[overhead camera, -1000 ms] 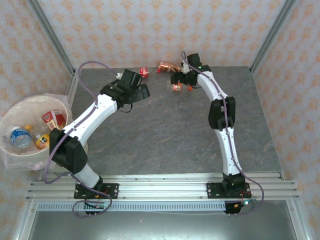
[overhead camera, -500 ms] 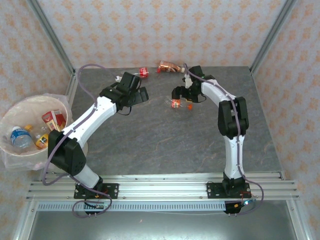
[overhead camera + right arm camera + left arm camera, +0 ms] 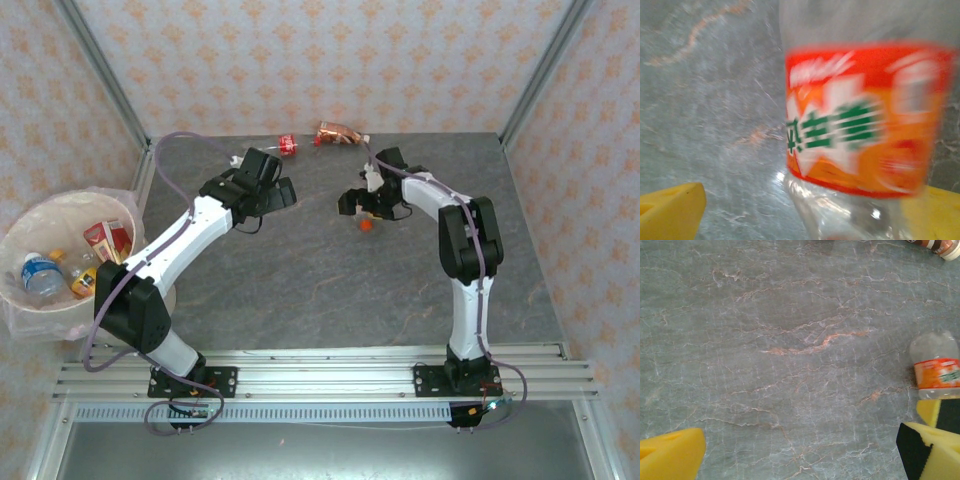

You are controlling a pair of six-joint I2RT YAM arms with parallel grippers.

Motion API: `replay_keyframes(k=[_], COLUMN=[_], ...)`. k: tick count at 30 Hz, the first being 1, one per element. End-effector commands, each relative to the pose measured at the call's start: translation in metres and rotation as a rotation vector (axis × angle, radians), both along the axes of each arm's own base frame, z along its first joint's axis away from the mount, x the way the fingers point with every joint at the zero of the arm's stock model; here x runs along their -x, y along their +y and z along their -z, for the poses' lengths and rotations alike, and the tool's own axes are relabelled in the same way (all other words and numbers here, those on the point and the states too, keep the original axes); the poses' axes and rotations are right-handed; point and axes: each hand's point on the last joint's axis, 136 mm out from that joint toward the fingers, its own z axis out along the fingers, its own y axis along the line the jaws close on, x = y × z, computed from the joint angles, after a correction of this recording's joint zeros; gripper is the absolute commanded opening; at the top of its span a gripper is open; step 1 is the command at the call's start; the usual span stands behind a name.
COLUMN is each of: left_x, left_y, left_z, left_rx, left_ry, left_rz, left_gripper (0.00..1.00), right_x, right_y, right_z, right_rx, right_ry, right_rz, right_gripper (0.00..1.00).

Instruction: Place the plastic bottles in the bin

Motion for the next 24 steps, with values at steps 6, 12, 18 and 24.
replay_keyframes(k=[6, 12, 18, 24], left_x=[-0.001, -0.002, -0.001, -0.004], left_y=[0.005, 0.005, 0.003, -0.012], left_z=[-0.01, -0.01, -0.011, -0.018], left_rx=[0.027, 0.027, 0.036, 0.113], left_ry=[-0.035, -0.031, -0.032, -0.067], left_rz=[-0.028, -0.025, -0.021, 0.031], left_gripper=[1.0, 1.0, 1.0, 1.0], right_x=[-0.016, -0.022, -0.023, -0.016], right_y=[-0.027, -0.041, -0.045, -0.041], right_z=[0.017, 0.023, 0.004, -0.039], right_rx=[0.234, 0.292, 0.298, 0.215], right_ry=[-0.111, -0.128, -0.187, -0.304], right_rz=[0.164, 0.251, 0.256, 0.239], right_gripper=[0.81, 0.62, 0.48, 0.31])
